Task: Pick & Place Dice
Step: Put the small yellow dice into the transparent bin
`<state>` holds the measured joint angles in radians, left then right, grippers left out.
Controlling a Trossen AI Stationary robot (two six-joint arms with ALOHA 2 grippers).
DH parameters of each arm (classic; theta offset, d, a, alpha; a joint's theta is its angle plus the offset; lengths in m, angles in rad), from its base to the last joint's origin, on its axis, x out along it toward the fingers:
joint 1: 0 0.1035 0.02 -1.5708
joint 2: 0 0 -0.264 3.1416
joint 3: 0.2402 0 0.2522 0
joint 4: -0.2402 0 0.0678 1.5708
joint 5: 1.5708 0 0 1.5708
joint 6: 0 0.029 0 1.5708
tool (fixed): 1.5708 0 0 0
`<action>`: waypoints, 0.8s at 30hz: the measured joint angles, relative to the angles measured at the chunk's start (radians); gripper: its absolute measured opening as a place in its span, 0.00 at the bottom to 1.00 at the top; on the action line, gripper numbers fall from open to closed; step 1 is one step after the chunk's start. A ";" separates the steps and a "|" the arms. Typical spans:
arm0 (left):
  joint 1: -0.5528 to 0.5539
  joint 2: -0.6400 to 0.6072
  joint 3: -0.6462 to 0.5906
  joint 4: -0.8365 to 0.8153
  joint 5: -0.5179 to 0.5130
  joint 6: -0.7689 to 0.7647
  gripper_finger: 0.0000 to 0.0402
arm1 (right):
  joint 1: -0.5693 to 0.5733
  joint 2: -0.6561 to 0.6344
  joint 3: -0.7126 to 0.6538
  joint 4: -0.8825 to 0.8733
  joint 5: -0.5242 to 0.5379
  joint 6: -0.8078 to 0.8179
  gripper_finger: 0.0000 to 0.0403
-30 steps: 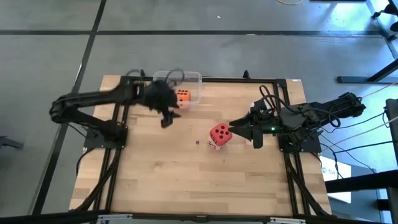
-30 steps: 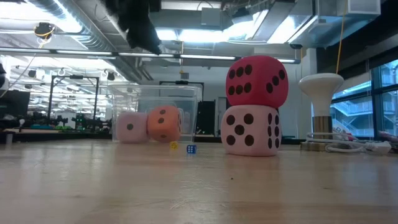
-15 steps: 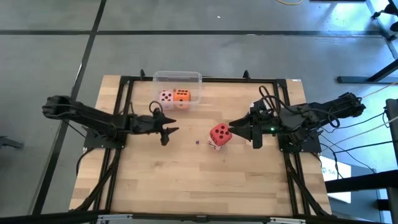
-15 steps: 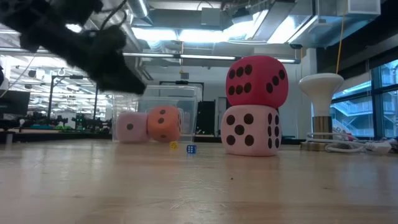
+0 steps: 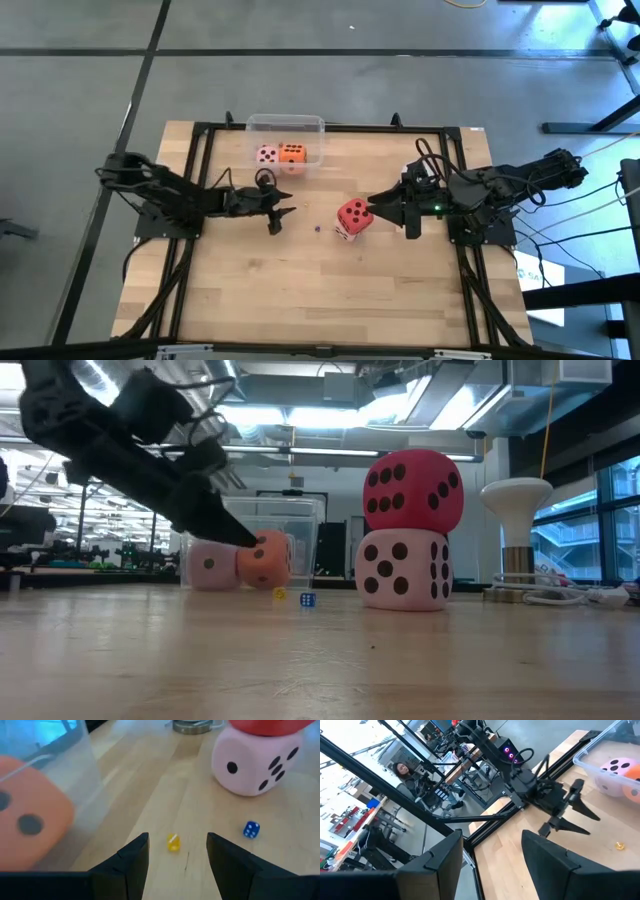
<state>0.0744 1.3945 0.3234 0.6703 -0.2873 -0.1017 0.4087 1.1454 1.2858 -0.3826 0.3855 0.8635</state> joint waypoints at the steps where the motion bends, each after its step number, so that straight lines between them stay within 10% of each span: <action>1: 0.008 0.027 0.007 0.023 0.014 0.007 0.46 | 0.003 0.000 0.000 0.000 0.000 0.007 0.50; 24: 0.027 0.358 0.170 0.058 0.025 -0.036 0.46 | 0.034 0.000 0.000 0.001 0.000 -0.008 0.50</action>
<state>0.1009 1.7521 0.4936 0.7281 -0.2626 -0.1381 0.4431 1.1454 1.2858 -0.3820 0.3851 0.8558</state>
